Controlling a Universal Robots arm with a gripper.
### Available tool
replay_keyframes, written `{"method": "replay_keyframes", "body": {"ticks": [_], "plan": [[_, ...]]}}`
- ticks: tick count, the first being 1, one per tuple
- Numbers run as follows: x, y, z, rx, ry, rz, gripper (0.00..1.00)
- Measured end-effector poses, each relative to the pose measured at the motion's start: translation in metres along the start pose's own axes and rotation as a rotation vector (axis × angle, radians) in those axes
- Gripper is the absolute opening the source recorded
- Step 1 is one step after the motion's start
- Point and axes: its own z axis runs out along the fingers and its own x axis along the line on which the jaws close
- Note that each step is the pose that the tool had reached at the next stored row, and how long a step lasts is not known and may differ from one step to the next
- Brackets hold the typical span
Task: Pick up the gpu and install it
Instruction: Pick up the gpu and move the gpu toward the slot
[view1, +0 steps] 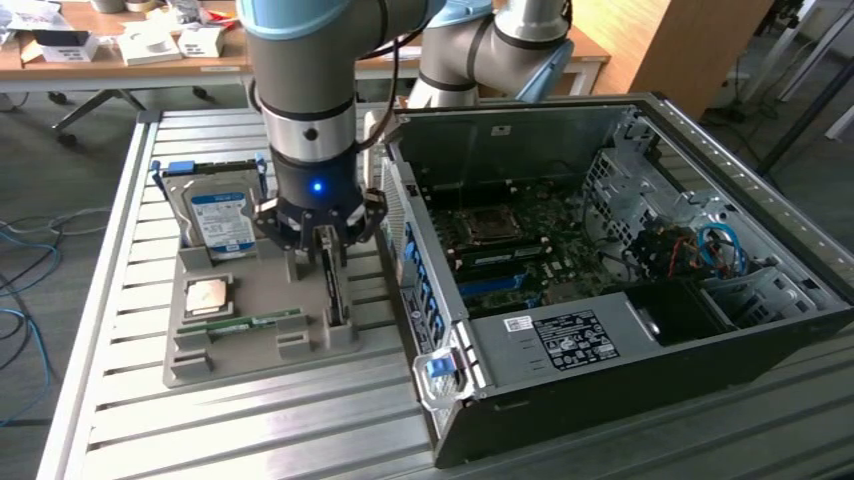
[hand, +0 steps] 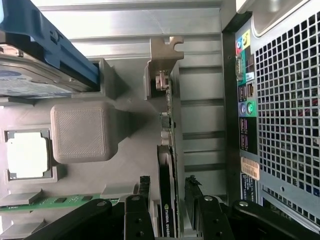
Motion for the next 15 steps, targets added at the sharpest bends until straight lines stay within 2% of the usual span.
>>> {"method": "replay_keyframes", "body": {"ticks": [15], "plan": [[0.000,-0.0007,0.0136,0.0000,0.0001,0.000,0.42]]}}
